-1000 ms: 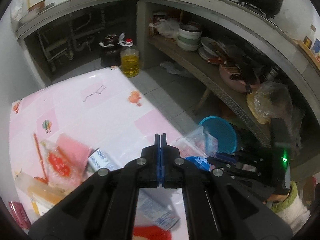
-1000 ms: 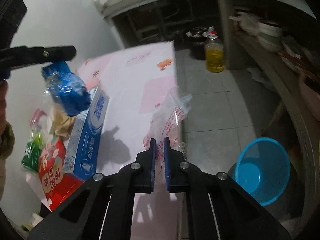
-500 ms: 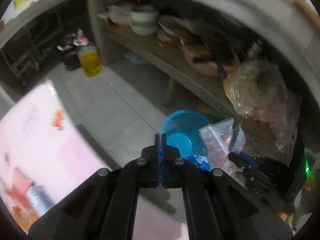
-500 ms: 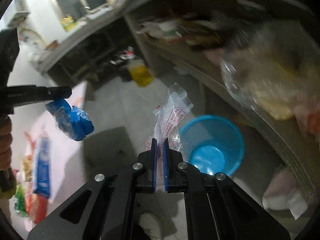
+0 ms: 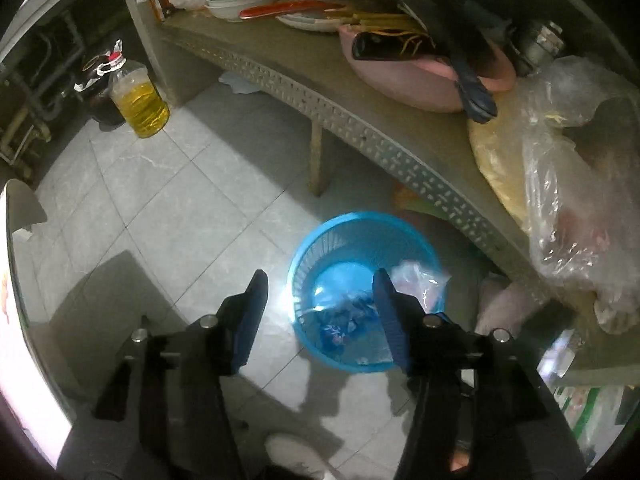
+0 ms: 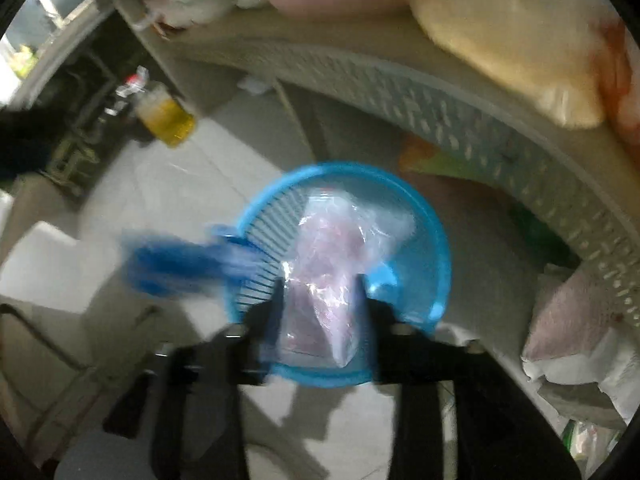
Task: Collect trash
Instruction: 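Carry the bag over the blue basket and open the right tool, then return the right tool to the table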
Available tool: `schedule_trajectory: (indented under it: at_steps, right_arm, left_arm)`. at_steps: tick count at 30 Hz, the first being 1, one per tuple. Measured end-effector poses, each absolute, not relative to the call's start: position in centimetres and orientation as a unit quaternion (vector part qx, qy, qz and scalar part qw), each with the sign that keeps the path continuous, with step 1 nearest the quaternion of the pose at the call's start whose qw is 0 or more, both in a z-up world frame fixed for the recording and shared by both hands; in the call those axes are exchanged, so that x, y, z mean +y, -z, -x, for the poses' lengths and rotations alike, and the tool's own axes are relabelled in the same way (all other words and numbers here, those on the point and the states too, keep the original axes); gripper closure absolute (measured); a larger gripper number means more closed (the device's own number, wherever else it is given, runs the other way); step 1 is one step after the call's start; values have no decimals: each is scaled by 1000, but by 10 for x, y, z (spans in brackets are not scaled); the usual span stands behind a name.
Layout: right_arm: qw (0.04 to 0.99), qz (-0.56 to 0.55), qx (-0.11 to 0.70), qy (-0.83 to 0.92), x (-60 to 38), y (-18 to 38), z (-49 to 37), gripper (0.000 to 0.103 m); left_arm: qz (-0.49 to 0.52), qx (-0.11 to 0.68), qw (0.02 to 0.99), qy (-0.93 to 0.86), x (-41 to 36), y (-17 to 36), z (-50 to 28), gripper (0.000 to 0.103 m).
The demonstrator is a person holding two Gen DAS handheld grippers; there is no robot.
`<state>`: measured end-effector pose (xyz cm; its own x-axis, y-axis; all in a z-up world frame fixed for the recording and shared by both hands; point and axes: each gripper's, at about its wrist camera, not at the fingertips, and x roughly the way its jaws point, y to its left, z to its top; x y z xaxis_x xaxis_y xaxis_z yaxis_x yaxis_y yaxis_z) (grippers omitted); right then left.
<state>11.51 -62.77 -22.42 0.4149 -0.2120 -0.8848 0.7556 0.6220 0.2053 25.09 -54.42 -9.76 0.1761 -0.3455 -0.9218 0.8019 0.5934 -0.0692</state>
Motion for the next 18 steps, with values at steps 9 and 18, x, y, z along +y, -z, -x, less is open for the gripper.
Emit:
schedule_trajectory:
  at_steps: [9,18]
  right_arm:
    - [784,-303,431,329,-616,246,-92,54]
    - [819,-260,409,308,-547,180,-43,30]
  left_arm:
    - [-271,445,747,413,-510,64,-230,36]
    - [-194,413,785,419,-391,-15,-220,34]
